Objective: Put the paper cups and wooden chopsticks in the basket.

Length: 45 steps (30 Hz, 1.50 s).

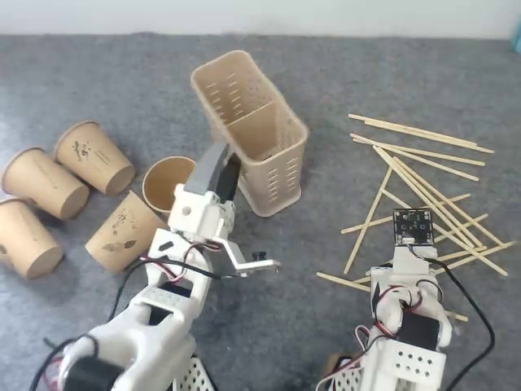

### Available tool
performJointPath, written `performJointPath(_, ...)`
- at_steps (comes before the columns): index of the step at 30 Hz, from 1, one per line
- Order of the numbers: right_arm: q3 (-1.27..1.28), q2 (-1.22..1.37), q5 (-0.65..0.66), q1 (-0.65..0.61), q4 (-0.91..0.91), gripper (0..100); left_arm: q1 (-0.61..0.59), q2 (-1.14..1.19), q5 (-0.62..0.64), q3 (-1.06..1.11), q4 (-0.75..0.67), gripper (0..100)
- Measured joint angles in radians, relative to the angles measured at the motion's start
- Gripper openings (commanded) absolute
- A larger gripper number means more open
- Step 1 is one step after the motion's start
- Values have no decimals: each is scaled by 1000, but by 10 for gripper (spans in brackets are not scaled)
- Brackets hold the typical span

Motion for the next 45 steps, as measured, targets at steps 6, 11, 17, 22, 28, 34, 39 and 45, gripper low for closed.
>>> performJointPath(6,0,0,0,0,0,7,-63,-183,75,0,267,231)
performJointPath(11,0,0,0,0,0,7,-80,-427,209,0,618,231)
performJointPath(17,0,0,0,0,0,7,-77,-786,497,-232,1316,231)
performJointPath(22,0,0,0,0,0,7,-48,-904,654,-342,1671,231)
performJointPath(28,-2,0,-8,23,0,6,-127,-908,818,-379,1732,235)
performJointPath(34,-114,-3,-91,41,83,6,-218,-910,1000,-535,1927,235)
performJointPath(39,-195,9,-38,41,94,6,-295,-905,1112,-618,2018,235)
performJointPath(45,-387,31,-87,35,80,6,-417,-649,1238,-781,2122,232)
